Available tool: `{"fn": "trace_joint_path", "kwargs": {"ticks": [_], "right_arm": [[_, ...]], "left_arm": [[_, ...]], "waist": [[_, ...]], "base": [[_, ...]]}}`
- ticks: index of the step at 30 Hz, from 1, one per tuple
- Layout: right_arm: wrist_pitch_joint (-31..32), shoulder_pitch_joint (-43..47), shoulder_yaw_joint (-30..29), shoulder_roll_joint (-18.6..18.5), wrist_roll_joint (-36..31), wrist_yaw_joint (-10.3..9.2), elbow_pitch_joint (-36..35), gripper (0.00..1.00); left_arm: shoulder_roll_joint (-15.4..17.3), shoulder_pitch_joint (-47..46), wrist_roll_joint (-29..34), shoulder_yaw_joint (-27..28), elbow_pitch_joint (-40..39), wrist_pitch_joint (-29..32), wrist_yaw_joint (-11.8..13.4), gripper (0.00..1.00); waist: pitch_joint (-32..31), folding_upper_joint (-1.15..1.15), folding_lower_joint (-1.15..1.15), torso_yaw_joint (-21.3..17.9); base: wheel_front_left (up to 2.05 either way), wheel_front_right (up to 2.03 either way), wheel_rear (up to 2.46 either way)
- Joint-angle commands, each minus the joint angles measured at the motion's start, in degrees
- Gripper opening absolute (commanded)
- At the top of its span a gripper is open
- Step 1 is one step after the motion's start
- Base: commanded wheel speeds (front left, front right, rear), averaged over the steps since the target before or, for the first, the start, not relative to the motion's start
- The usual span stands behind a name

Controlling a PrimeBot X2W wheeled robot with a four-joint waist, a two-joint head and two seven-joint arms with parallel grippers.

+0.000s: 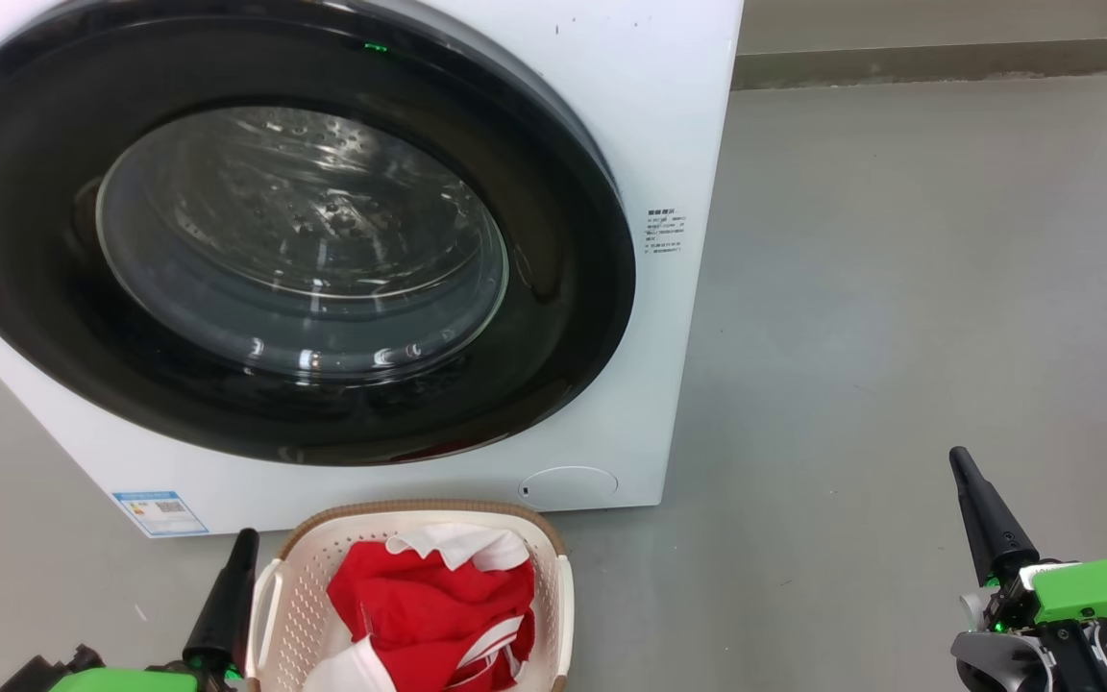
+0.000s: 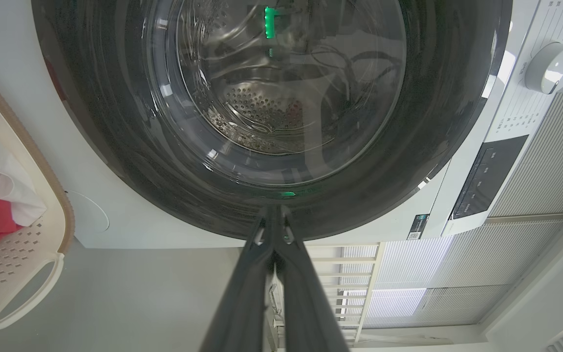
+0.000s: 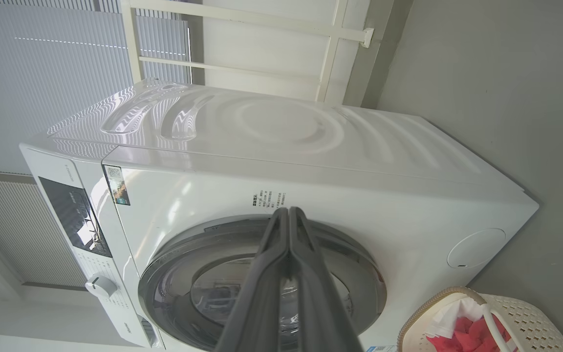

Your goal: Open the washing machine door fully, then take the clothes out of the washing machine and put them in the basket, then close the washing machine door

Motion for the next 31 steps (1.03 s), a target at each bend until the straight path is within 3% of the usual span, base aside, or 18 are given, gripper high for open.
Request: {"fn": "trace_joint_path", "kwargs": {"ticks": [1, 31], "right_arm": [[0.23, -2.39, 0.73, -0.21, 0.02, 0.02, -1.7, 0.0], [0.32, -2.4, 0.62, -0.13, -0.07, 0.02, -1.7, 0.0]], "left_arm": [[0.71, -2.35, -0.34, 2.12, -1.18, 0.22, -0.34, 0.0], [0.68, -2.35, -0.3, 2.16, -1.18, 0.25, -0.34, 0.0]], "waist": [[0.0, 0.0, 0.0, 0.0], [0.0, 0.0, 0.0, 0.0]], "base": [[0.0, 0.0, 0.0], [0.0, 0.0, 0.0]]}}
